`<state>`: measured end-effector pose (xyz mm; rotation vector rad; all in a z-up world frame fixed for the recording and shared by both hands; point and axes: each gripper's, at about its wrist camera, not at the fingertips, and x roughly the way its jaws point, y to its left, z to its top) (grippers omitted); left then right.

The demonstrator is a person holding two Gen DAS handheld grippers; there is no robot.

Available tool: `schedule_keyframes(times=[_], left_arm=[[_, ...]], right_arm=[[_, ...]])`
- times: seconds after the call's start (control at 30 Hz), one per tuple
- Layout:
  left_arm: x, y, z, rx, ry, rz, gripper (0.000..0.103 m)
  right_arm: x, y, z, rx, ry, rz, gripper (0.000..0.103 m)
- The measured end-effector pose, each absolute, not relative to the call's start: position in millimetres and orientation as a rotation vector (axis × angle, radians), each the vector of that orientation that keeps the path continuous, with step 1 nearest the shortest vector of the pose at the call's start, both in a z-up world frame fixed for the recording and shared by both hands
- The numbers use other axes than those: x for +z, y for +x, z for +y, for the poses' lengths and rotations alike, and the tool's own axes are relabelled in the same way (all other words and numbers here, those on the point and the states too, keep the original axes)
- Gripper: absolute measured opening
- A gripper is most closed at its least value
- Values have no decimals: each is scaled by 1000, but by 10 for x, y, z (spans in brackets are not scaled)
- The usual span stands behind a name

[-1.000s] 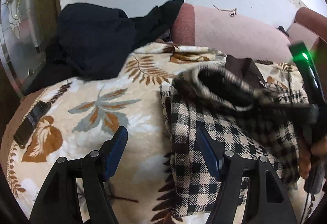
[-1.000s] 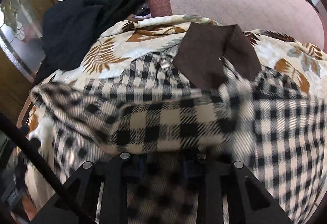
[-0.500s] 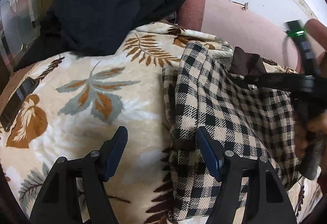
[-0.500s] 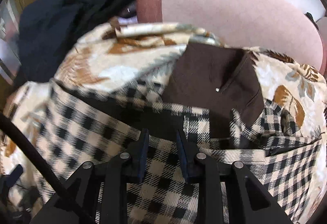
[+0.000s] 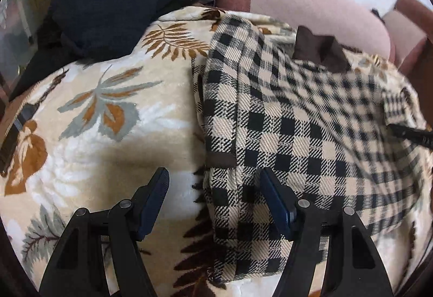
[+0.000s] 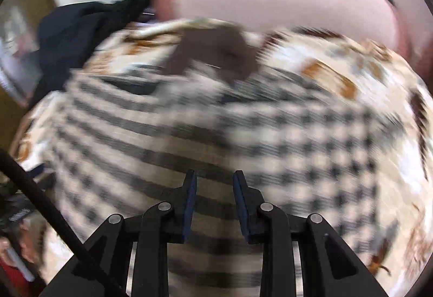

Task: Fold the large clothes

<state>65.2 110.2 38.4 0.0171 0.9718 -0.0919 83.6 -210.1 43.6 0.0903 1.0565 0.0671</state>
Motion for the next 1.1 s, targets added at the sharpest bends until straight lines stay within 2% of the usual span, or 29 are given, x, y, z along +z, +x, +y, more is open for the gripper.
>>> schedule_keyframes(times=[0.07,0.13,0.2,0.23,0.33,0.5,0.67,0.8,0.93,1.1], left_arm=[[340,665,1043,-86,65,983,66],[306,656,981,-101,105,990,52],[294,645,938,-125,124,999,28],[296,633,920,-123,140,997,26],[304,601,905,-118,169,984,25],[320,622,988,-133,108,1007,25],[322,621,1000,-128,95,1004,25],[329,608,1063,-126,53,1013,26],[310,628,1081,-118,50,1020,30],[312,630,1069,-118,57,1020,30]], right_arm=[[329,926,-2346,-13,82,1072,30],[267,1063,-2546,-78,102,1078,30],[236,1198,-2677,-136,133,1075,30],[240,1253,-2717,-165,138,1074,30],[363,1359,-2704,-187,154,1039,30],[738,1161,-2448,94,358,951,30],[583,1191,-2104,161,322,1000,30],[502,1069,-1651,284,290,959,31],[346,983,-1251,448,258,998,33],[362,840,-1361,524,339,990,33]])
